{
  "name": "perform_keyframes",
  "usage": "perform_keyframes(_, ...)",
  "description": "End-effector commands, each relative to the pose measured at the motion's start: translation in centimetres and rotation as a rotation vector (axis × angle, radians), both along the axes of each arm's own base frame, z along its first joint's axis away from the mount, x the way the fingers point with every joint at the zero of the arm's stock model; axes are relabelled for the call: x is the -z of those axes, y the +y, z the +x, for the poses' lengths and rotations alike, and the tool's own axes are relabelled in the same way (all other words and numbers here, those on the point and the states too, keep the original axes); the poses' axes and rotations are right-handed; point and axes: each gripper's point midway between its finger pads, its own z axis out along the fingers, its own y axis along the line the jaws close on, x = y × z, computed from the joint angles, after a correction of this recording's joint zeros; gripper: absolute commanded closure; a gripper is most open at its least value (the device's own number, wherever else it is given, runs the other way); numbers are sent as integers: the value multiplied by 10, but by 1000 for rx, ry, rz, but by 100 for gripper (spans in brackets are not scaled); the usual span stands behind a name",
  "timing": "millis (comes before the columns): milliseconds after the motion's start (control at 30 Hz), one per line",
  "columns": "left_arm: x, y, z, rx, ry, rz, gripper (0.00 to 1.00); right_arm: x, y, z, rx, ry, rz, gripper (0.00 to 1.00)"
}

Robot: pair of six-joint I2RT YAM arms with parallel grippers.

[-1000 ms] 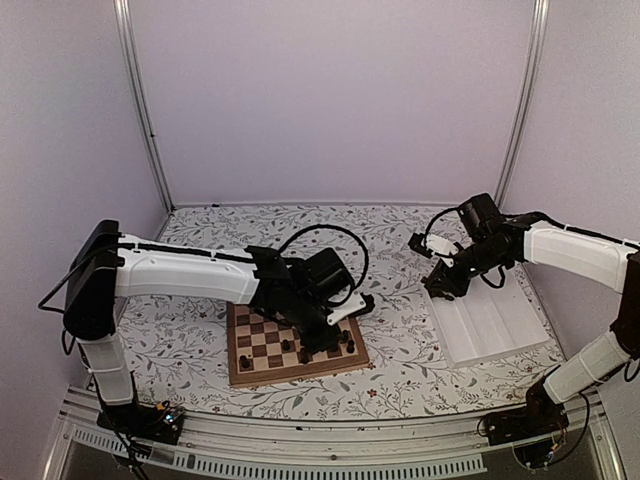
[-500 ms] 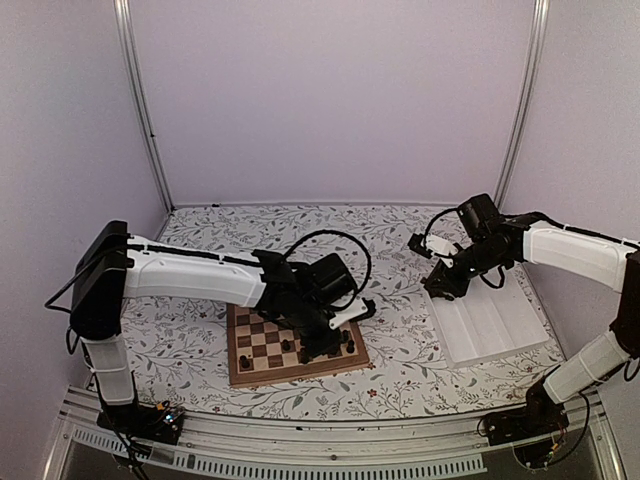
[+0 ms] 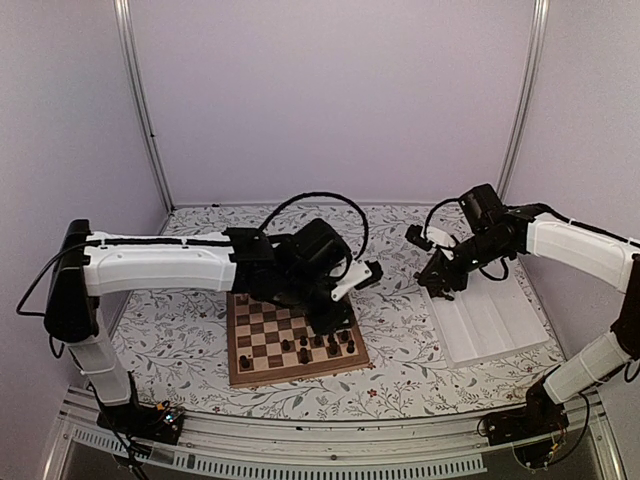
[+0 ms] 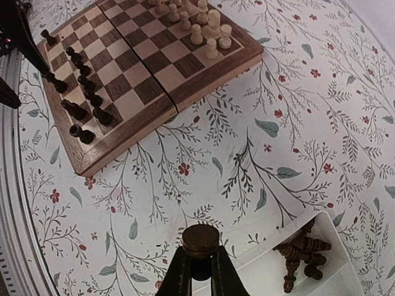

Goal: Set up the chess pieces on the board
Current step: Place the chess piece on the chessboard.

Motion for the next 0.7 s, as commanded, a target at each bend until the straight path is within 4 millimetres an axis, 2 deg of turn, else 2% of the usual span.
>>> perform_keyframes(0,-64,-18,31,-95,28,-297,62,-57,33,-14,-159,-99,126,99)
perform_keyframes(100,-84,-23,48,-137,112,-443,60,-69,51,-16,-211,-144,106,99)
perform_keyframes(200,-104,-26,58,-157,176,-590,58,-75,66,-16,-247,-145,111,99)
perform_keyframes(300,-113,-25,64,-167,275,-707,55,-80,78,-17,-275,-152,115,99)
perform_keyframes(433,-117,-27,64,-141,380,-802,54,-84,92,-21,-309,-169,109,99)
perform_keyframes(667,-111,-34,58,-100,440,-822,54,-78,106,-23,-327,-191,62,98)
